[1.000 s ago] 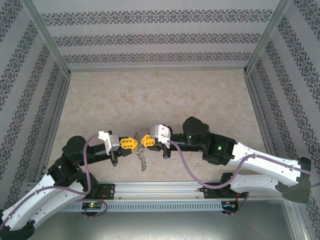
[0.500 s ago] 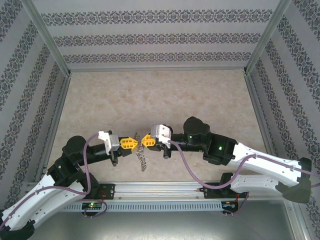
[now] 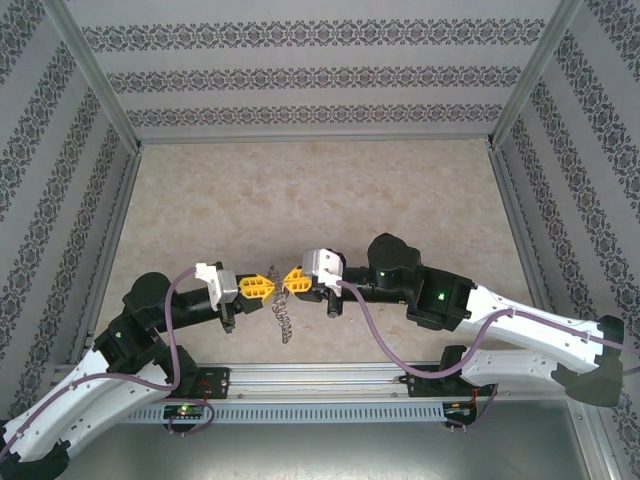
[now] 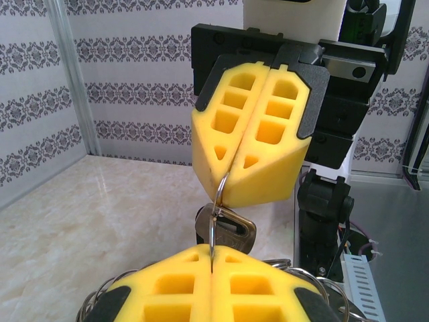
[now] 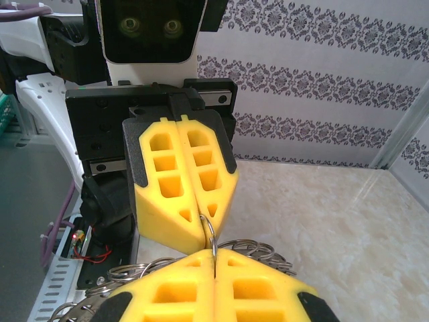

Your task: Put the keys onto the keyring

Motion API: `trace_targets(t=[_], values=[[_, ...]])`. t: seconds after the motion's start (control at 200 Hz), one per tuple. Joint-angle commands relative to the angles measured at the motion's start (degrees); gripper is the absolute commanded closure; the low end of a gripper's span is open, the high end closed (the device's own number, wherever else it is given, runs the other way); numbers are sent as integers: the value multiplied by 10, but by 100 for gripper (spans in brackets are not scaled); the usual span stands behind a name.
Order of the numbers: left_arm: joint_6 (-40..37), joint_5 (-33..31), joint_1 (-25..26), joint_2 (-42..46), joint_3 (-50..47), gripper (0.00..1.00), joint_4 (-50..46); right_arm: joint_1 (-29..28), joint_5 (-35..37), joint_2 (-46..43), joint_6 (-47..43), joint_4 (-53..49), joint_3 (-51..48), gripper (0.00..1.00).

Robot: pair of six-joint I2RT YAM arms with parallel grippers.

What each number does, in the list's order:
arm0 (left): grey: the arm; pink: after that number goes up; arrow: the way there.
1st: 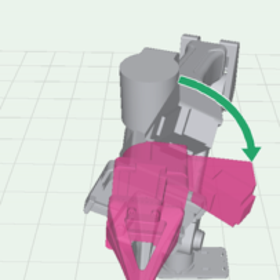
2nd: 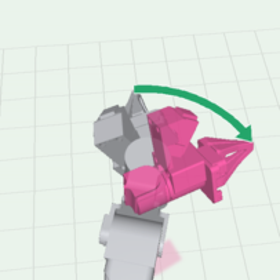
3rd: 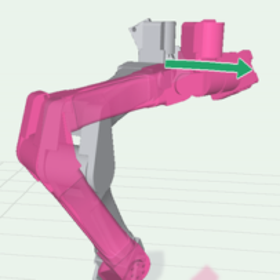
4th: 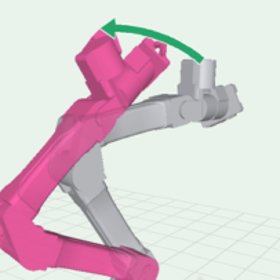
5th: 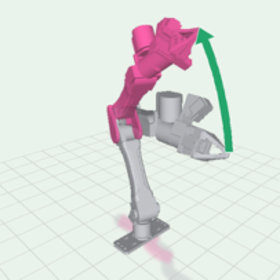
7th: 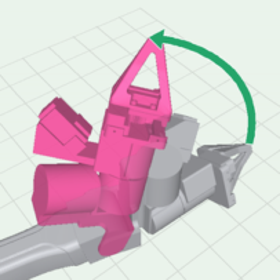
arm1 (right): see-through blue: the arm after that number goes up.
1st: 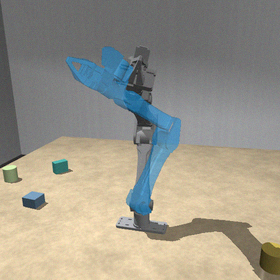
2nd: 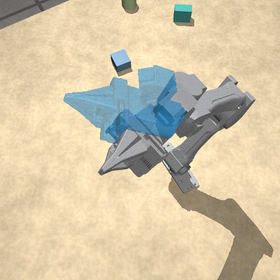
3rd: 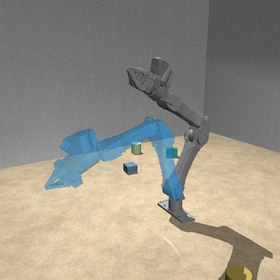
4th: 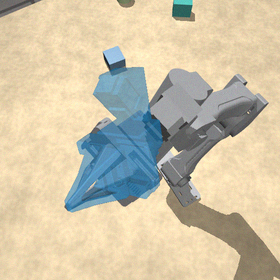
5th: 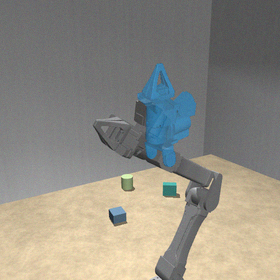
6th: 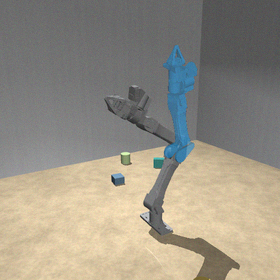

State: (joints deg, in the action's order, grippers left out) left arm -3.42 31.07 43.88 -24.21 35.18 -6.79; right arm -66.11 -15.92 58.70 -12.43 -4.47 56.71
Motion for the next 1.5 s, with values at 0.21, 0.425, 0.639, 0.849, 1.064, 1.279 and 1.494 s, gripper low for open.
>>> trace_targets(t=[0.21, 0.425, 0.639, 0.849, 1.064, 1.279, 1.494], values=[[-4, 10, 5, 9, 21, 100, 33, 5, -15, 6, -6, 3, 7, 100], [-3, 11, 5, 10, 22, 100, 32, 5, -10, 7, -7, 3, 6, 100], [-4, 14, 5, 10, 24, 100, 29, 5, -9, 14, -9, 0, 10, 100], [-4, 16, 5, 12, 24, 100, 29, 5, -8, 17, -12, 0, 13, 100], [-8, 13, 5, 8, 27, 100, 20, 2, -14, 18, -18, -1, 22, 100], [-26, 16, 5, -3, 46, 100, -21, -6, -18, 32, -36, -29, 44, 100], [-36, 20, 5, -7, 57, 100, -41, -15, -9, 31, -46, -42, 42, 100]])
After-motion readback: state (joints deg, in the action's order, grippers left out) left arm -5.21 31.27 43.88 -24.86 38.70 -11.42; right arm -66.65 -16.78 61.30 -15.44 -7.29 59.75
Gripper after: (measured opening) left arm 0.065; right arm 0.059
